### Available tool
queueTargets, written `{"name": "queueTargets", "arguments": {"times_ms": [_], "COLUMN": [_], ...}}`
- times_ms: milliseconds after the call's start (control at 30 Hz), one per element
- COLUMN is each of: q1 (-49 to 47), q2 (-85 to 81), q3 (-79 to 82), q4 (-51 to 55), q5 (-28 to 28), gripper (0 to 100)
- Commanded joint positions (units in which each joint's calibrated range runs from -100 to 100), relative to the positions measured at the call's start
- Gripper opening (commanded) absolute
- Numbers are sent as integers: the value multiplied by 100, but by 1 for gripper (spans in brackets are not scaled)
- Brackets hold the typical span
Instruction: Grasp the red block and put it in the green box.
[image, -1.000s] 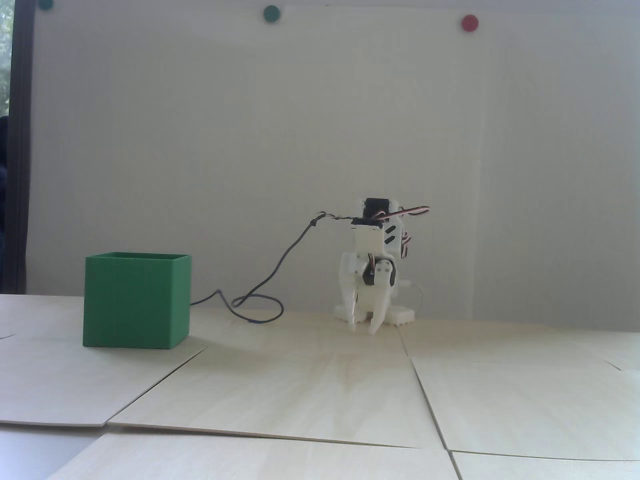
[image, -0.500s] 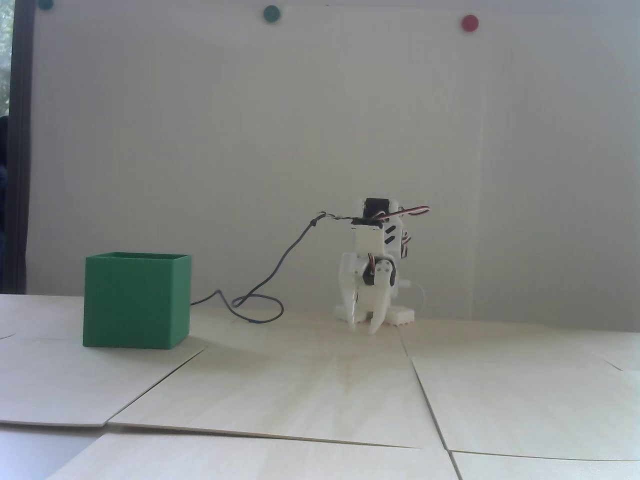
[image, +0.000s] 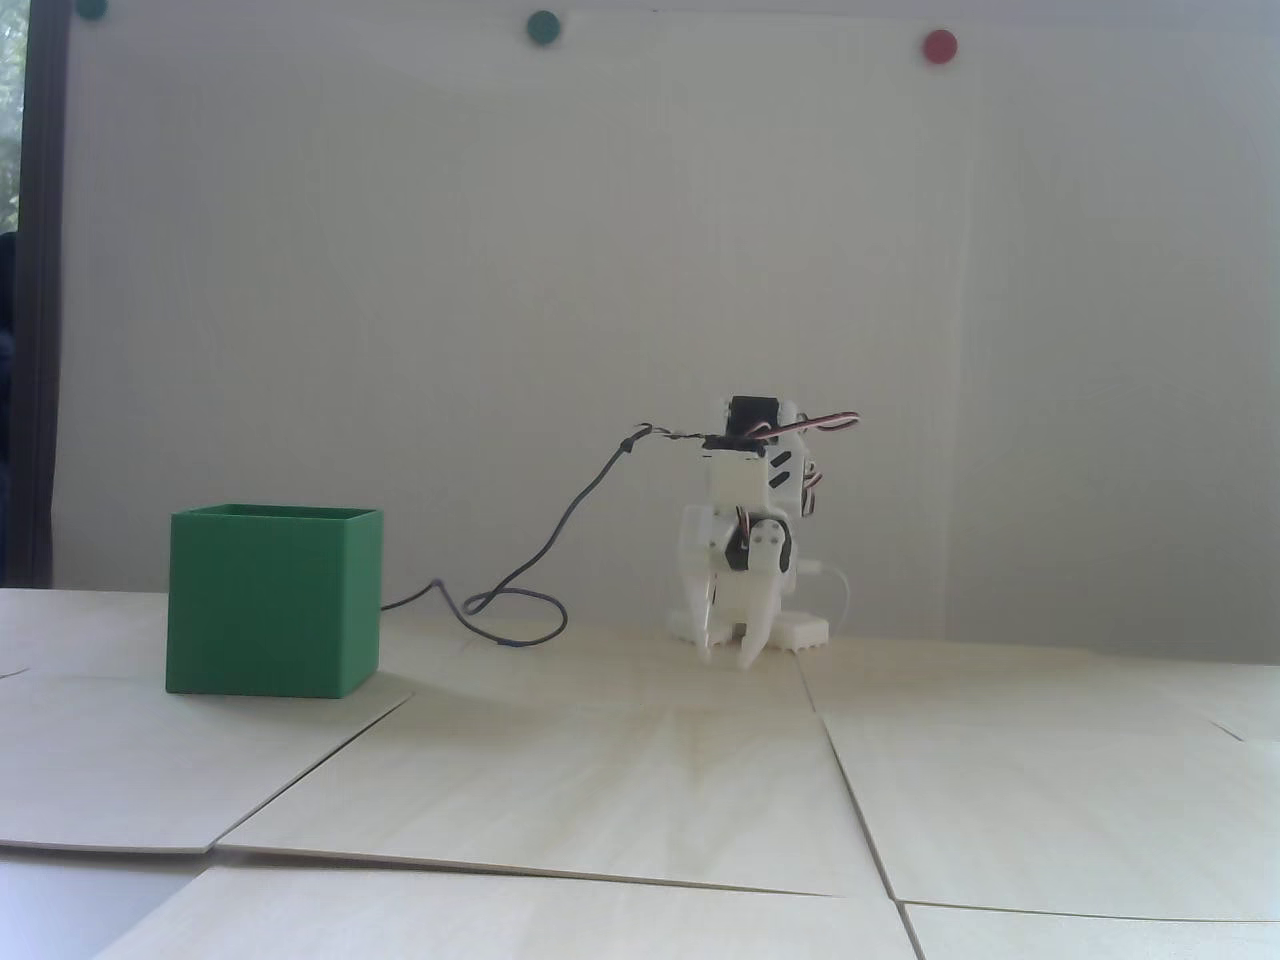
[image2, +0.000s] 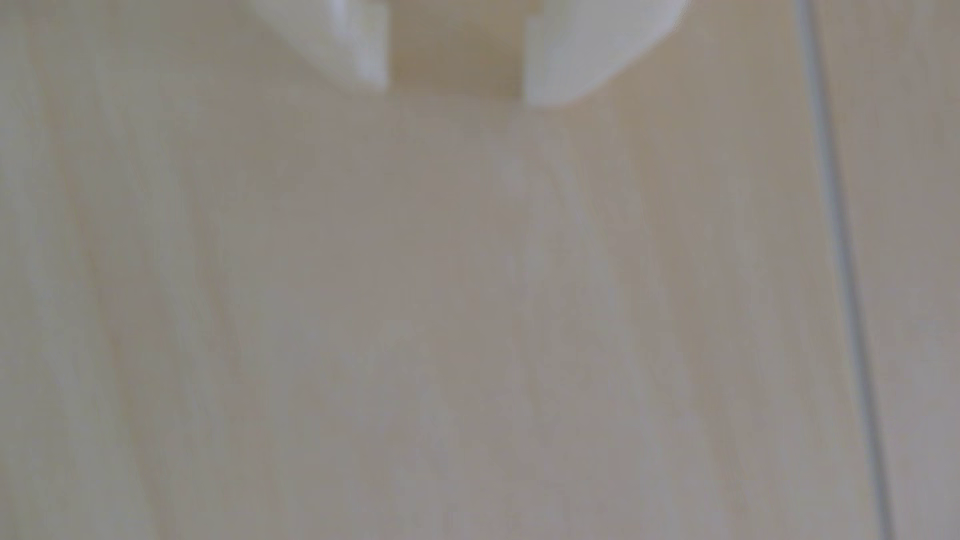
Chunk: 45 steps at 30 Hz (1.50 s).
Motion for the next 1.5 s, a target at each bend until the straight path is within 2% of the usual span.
{"name": "queueTargets", "arguments": {"times_ms": [0,1467], "q1": [6,-35], "q2": [9,9], "q3": [73,73], "q4": [93,17], "q5": [23,29], "gripper": [8,8]}}
